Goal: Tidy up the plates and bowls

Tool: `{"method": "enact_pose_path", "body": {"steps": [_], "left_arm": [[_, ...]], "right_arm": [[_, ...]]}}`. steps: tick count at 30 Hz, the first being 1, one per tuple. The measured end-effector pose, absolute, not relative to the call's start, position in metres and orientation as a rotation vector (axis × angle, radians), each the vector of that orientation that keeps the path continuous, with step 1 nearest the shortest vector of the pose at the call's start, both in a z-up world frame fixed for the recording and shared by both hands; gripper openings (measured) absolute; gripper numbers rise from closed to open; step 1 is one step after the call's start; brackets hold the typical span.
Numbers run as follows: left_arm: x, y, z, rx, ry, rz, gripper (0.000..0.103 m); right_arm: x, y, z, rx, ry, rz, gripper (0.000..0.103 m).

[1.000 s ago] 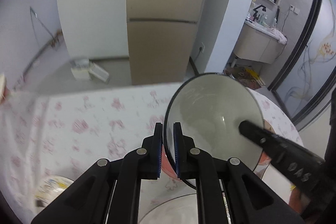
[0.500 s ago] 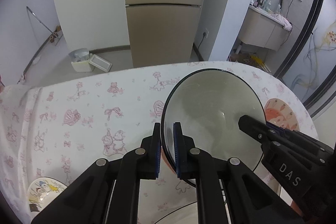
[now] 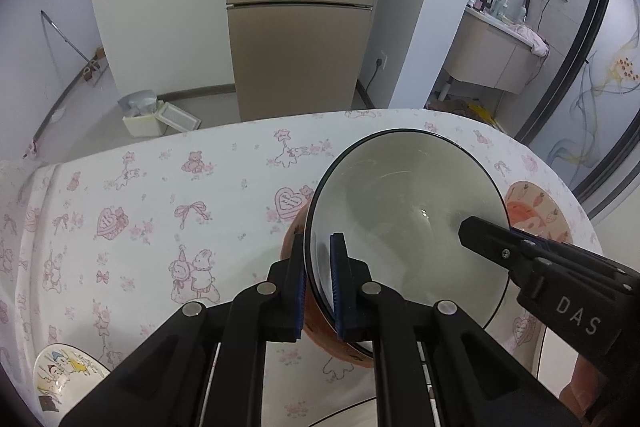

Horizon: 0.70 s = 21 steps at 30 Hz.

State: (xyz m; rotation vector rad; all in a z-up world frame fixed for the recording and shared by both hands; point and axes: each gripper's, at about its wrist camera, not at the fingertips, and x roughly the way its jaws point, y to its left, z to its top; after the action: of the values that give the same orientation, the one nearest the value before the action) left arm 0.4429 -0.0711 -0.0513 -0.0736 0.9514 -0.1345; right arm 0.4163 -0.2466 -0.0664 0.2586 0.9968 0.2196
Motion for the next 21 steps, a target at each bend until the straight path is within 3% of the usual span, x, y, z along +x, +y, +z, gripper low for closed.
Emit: {"method": "enact_pose_path", "body": {"steps": [21], "left_arm": [[0.445,-0.066,-0.061,-0.036,0.996,-0.075,0.010]], "right_arm": [[0.415,-0.227,-0.071,0.154,0.960,0.204,0.009]]}}
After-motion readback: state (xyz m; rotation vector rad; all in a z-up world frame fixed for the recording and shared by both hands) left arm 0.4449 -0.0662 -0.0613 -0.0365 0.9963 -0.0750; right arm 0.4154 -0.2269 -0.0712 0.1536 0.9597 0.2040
